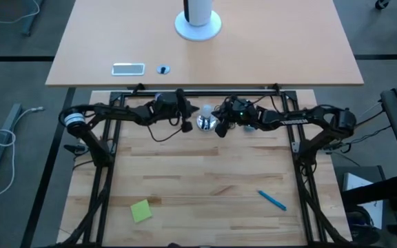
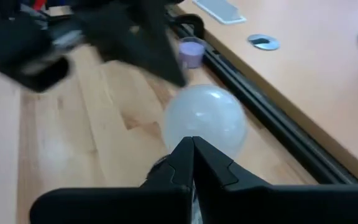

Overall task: Screw lightbulb
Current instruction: Remove the bulb from the lamp

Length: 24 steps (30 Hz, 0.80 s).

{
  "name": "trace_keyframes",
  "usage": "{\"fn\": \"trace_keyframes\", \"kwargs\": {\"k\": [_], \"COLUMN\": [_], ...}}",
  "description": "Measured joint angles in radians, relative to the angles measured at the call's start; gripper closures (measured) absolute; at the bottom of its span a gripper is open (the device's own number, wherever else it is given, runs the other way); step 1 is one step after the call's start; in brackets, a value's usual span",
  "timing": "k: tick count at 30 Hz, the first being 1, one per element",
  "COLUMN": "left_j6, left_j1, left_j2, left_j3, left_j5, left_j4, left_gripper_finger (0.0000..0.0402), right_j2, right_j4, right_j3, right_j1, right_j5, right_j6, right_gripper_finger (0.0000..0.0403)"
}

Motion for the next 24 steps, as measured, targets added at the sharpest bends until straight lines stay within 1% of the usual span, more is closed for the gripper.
{"fn": "trace_keyframes", "kwargs": {"k": [2,7,11,15,17,19,22,24], "left_j6": [0.008,0.008,-0.002,-0.003,-0.003,-0.003,0.001,0.001], "left_j1": [0.002,0.003,-0.001,0.000,-0.002,-0.005,-0.005,-0.004], "left_j2": [0.014,0.074,0.103,0.094,0.078,0.054,0.016,0.012], "left_j3": [0.000,0.002,0.005,0.005,0.005,0.005,0.006,0.006], "left_j5": [-0.038,-0.053,-0.037,0.031,0.085,0.114,0.114,0.067], "left_j4": [0.024,0.110,0.091,0.079,0.059,0.045,0.020,0.007], "left_gripper_finger": [0.0401,0.0401,0.0401,0.0401,0.0401,0.0401,0.0401,0.0401], "right_j2": [0.008,0.039,0.051,0.051,0.051,0.051,0.049,0.045], "right_j4": [0.005,0.029,0.035,0.030,0.029,0.031,0.029,0.029], "right_j3": [0.000,0.000,0.000,0.000,-0.001,-0.001,-0.001,-0.001], "right_j1": [0.001,-0.005,-0.006,-0.008,-0.009,-0.009,-0.007,-0.005], "right_j5": [-0.004,0.006,0.028,0.090,0.122,0.141,0.132,0.109], "right_j6": [0.001,0.002,0.006,0.004,-0.002,-0.009,-0.014,-0.014], "right_gripper_finger": [0.0403,0.0403,0.0403,0.0403,0.0403,0.0403,0.0403,0.0403]}}
